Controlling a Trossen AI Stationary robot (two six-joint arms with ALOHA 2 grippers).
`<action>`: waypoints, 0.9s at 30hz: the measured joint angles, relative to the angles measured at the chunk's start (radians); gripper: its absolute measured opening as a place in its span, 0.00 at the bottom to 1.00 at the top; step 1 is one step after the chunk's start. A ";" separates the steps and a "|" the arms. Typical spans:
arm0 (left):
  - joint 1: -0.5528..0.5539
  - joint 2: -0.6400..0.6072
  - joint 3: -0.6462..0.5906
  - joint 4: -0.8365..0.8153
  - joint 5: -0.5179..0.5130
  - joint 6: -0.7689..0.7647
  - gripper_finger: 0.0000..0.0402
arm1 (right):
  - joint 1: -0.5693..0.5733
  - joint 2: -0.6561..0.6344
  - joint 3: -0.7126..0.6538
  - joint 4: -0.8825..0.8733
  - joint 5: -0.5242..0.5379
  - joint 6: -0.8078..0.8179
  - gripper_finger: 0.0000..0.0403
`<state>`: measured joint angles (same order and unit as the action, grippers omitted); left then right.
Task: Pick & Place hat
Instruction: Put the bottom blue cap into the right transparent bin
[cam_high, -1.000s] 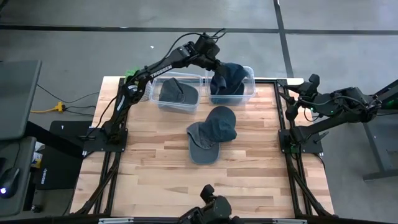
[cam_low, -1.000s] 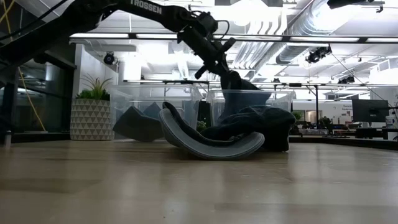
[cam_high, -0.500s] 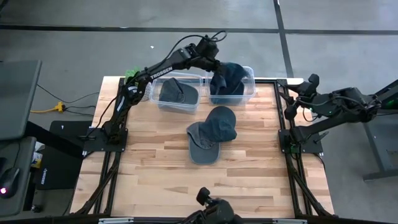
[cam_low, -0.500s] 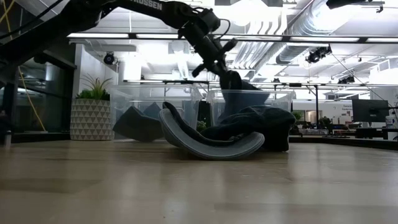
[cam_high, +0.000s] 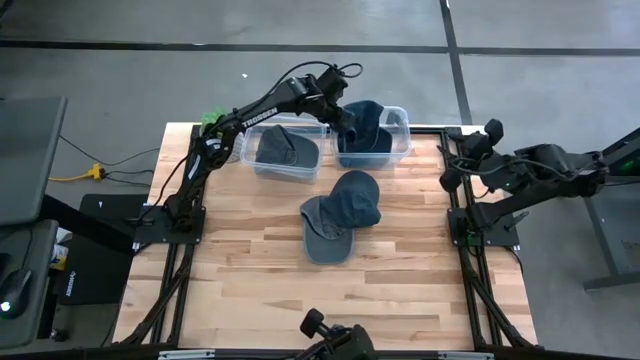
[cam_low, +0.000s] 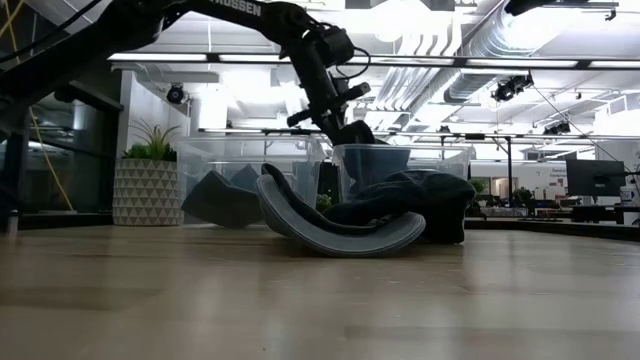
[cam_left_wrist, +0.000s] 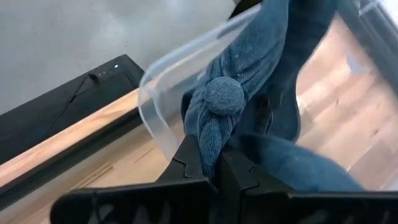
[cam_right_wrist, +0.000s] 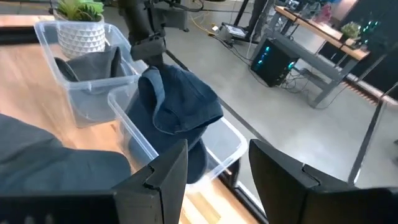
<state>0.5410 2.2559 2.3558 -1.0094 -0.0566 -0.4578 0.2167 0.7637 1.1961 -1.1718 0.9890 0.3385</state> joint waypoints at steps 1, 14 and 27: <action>-0.005 0.000 0.000 -0.005 -0.002 0.008 0.00 | -0.013 0.005 0.000 0.013 -0.015 -0.001 0.41; -0.058 0.000 0.000 -0.015 -0.047 0.061 0.00 | -0.309 0.090 0.000 0.251 -0.457 -0.176 0.41; -0.057 0.001 0.000 -0.041 -0.039 0.221 0.01 | -0.780 0.317 0.000 0.521 -0.931 -0.474 0.41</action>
<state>0.4843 2.2566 2.3558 -1.0503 -0.0960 -0.2369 -0.5637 1.0807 1.1961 -0.6512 0.0580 -0.1358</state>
